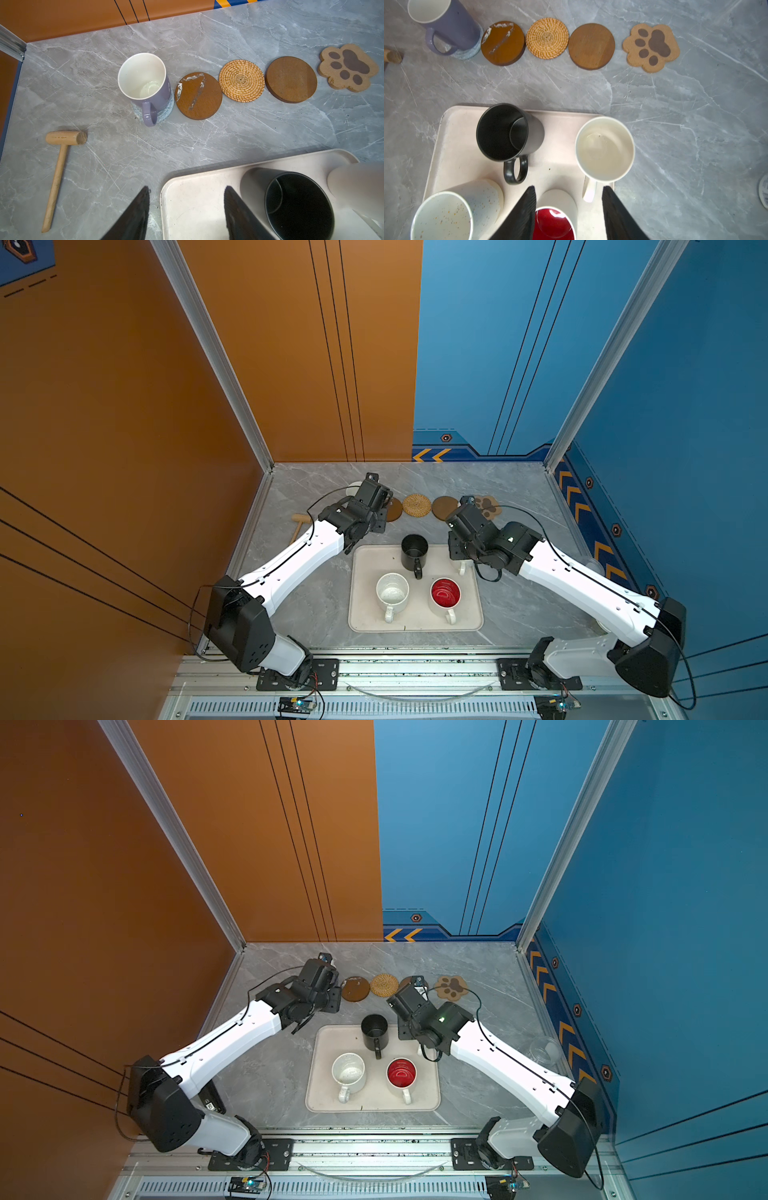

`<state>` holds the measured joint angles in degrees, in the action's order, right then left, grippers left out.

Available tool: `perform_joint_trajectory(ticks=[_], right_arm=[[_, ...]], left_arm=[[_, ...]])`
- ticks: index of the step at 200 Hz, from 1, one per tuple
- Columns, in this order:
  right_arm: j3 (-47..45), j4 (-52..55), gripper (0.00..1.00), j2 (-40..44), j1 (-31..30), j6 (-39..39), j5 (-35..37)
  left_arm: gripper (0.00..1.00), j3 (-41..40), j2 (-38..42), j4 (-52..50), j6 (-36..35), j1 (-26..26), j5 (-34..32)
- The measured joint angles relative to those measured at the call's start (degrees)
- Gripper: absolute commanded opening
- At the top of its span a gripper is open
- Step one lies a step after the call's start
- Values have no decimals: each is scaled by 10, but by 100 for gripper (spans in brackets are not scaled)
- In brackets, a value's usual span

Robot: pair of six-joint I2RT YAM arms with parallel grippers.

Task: Place cups on coasters
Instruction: Pick up the cup from the tray.

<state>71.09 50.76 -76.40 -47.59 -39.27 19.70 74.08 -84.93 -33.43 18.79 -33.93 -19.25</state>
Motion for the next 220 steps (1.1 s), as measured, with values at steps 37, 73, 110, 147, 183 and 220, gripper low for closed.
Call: perform_joint_trajectory(ticks=[37,73,110,147,183,220], right_arm=[[-33,21,49,-2,-26,-71,26],[-58,33,47,-11,-32,-120,40],[-61,33,45,-26,-33,-146,46],[-61,33,44,-50,-33,-159,45],[-65,33,45,-61,-31,-163,45],[-90,13,44,-61,-13,-163,34]], left_arm=[[59,-2,1,-1,-8,0,4],[59,-21,7,0,-10,1,11],[59,-35,12,0,-10,5,17],[59,-42,17,2,-9,10,19],[60,-51,27,5,-9,11,23],[60,-55,31,6,-9,15,26]])
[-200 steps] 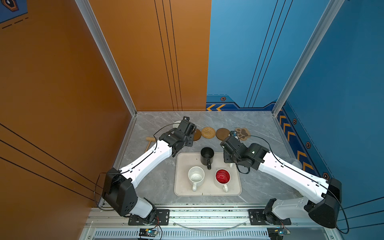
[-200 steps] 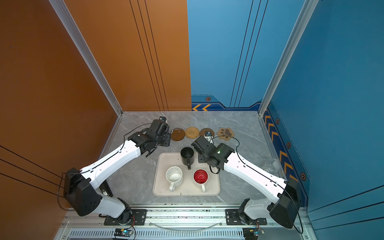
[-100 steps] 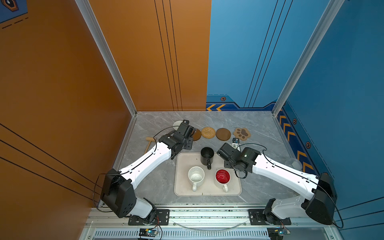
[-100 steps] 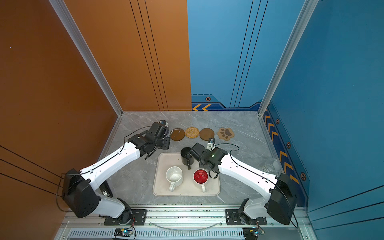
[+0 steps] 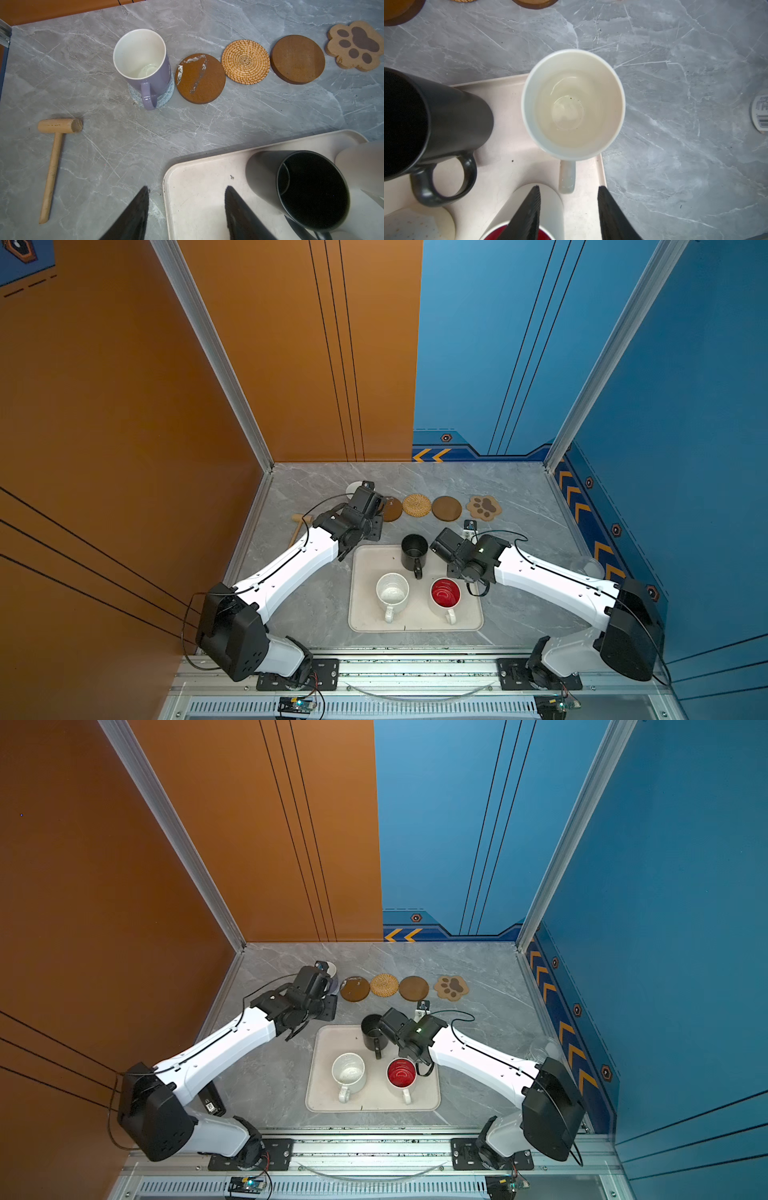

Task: Place cups on coasters
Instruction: Pick up the cup from the tray.

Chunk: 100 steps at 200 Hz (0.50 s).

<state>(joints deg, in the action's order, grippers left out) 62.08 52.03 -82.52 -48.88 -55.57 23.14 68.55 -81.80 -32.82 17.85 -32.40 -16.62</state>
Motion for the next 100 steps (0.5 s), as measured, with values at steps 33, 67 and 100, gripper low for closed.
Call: perform_joint_trajectory(ticks=[33,67,100], right_arm=[[-14,-23,44,0,12,0,-18],[-15,-44,44,-8,15,0,-29],[-21,-59,43,-11,27,1,-41]], left_arm=[[60,0,1,0,0,2,2],[60,-1,1,0,0,2,2],[60,-2,1,0,0,4,4]])
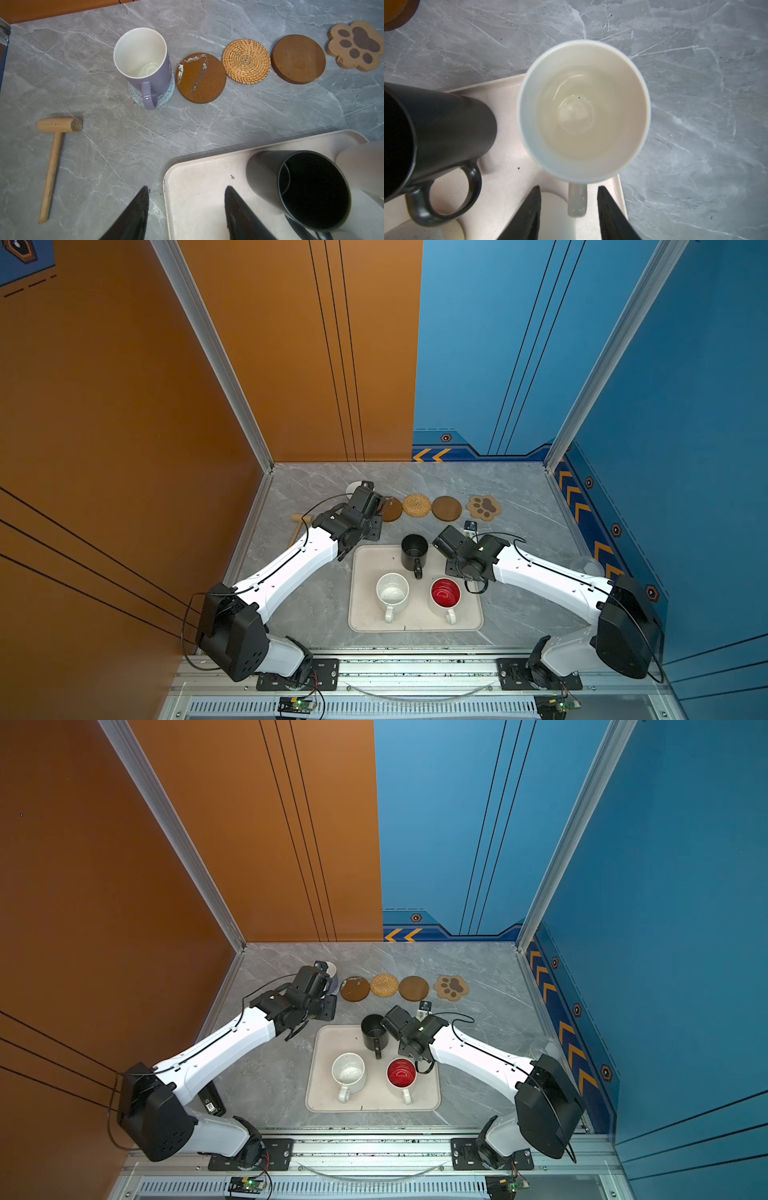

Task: Place cups on coasters
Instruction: Pick up the cup from the tray.

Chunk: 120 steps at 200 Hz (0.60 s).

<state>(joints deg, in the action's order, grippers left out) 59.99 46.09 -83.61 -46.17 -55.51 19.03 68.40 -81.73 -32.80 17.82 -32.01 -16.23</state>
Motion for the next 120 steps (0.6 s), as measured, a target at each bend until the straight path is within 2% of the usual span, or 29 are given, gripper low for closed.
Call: perform_joint_trajectory(ticks=[52,120], right_arm=[[-6,-12,42,-6,12,2,-12],[-14,-23,34,-24,14,5,-24]], left_arm=[[60,0,4,0,0,4,0],[60,0,4,0,0,5,0]])
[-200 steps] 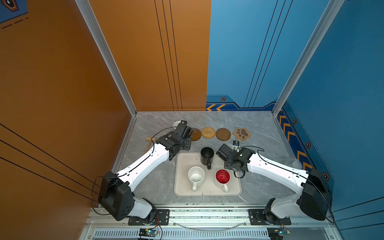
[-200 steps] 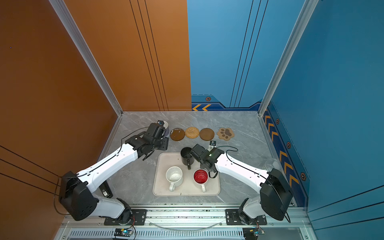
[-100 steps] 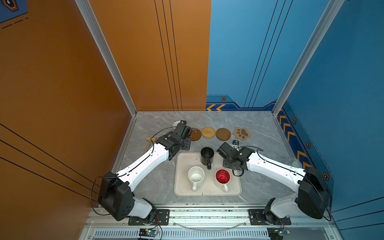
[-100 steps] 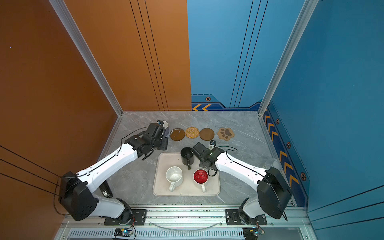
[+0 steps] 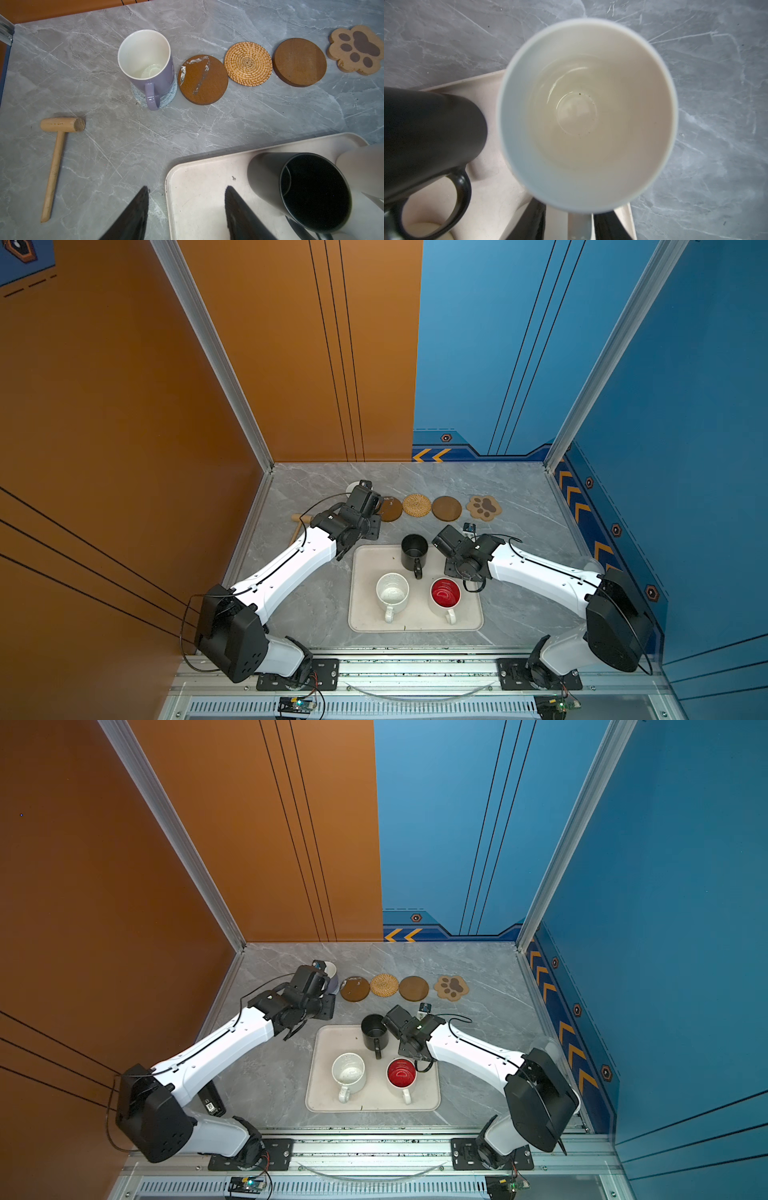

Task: Place cups on coasters
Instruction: Pick up the cup from the tray.

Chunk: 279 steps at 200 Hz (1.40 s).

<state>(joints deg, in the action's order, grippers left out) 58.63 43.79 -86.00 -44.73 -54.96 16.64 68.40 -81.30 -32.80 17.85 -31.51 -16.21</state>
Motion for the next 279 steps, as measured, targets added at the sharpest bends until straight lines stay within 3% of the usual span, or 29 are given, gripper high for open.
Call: perform_joint_trajectory(ticks=[124,221,279], right_arm=[[-13,-15,26,0,15,0,0],[-14,-16,0,0,16,0,-3],[-14,-16,0,0,15,0,-2]], left_arm=[[60,0,0,0,0,1,0],[60,0,0,0,0,1,0],[60,0,0,0,0,1,0]])
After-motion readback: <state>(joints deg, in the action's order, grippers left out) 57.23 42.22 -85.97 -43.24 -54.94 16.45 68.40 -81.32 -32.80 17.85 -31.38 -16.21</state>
